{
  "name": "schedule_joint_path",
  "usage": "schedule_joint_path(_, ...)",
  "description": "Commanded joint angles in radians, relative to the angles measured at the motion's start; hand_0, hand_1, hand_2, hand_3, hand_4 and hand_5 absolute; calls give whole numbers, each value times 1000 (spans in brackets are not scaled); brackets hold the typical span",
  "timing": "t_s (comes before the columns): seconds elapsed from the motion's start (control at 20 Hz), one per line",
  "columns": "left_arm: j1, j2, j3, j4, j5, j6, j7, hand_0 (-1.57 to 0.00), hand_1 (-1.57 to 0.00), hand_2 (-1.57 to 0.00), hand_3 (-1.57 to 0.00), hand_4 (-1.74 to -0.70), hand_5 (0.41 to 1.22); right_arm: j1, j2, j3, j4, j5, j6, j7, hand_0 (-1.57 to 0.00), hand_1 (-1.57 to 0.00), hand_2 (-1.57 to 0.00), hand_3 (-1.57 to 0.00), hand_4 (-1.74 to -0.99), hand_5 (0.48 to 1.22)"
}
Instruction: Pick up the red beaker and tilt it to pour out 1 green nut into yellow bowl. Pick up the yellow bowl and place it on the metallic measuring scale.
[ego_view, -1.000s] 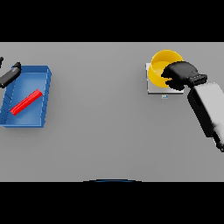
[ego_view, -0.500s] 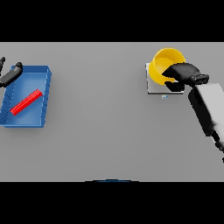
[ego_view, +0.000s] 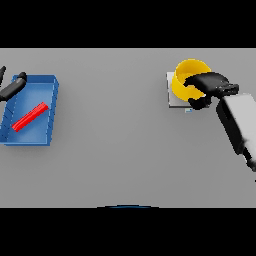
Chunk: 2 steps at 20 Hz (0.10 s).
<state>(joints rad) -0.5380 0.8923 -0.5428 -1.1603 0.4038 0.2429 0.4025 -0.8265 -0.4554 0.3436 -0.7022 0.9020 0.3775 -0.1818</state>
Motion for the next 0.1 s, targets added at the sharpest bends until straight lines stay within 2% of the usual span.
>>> schedule_joint_path(0.0,-3,1,3,4,1,-2,3,1,1,1,1,-720,694,5,2,-1,-4,-4,4,-2,-49,-79,-129,-297,-1412,771)
schedule_joint_path(0.05,-12,6,7,6,4,-5,8,1,1,1,1,-720,693,11,-1,-1,-7,-3,4,6,-39,-63,-103,-272,-1410,759)
